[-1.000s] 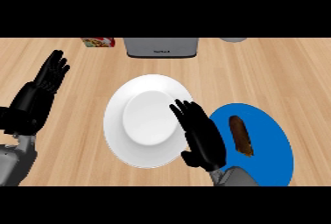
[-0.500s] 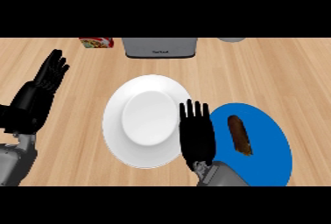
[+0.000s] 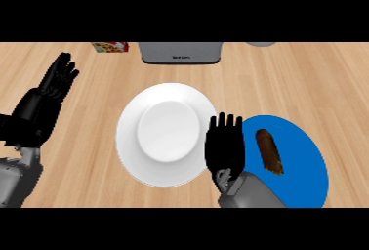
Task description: Pick the sweet potato from the plate and place it in the plate
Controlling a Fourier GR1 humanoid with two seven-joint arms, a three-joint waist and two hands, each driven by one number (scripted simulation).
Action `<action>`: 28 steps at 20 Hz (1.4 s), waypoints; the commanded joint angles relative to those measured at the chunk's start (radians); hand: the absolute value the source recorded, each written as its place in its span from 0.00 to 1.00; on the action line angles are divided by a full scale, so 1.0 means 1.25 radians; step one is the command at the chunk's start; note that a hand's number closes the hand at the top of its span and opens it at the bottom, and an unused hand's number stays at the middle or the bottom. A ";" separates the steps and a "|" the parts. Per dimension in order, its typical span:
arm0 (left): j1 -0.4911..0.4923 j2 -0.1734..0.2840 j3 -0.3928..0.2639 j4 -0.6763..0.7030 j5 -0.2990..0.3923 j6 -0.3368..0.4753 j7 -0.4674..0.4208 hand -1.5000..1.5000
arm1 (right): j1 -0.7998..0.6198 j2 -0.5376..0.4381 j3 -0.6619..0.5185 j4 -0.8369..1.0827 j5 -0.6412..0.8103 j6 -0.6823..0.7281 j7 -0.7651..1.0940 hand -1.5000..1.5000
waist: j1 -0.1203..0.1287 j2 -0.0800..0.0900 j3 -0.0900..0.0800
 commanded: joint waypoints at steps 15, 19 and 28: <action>0.029 -0.025 0.045 -0.029 -0.016 -0.049 0.016 0.50 | 0.062 -0.041 -0.109 0.047 0.156 0.093 0.036 0.00 | 0.000 0.001 0.001; 0.051 -0.046 0.055 -0.022 -0.058 -0.063 -0.015 0.50 | 0.107 -0.033 -0.121 0.029 0.170 0.091 0.015 0.00 | 0.000 0.001 0.001; 0.028 -0.070 0.083 -0.056 -0.079 -0.080 0.059 0.50 | 0.088 -0.017 -0.173 0.176 0.217 0.023 -0.012 0.00 | 0.003 0.002 0.001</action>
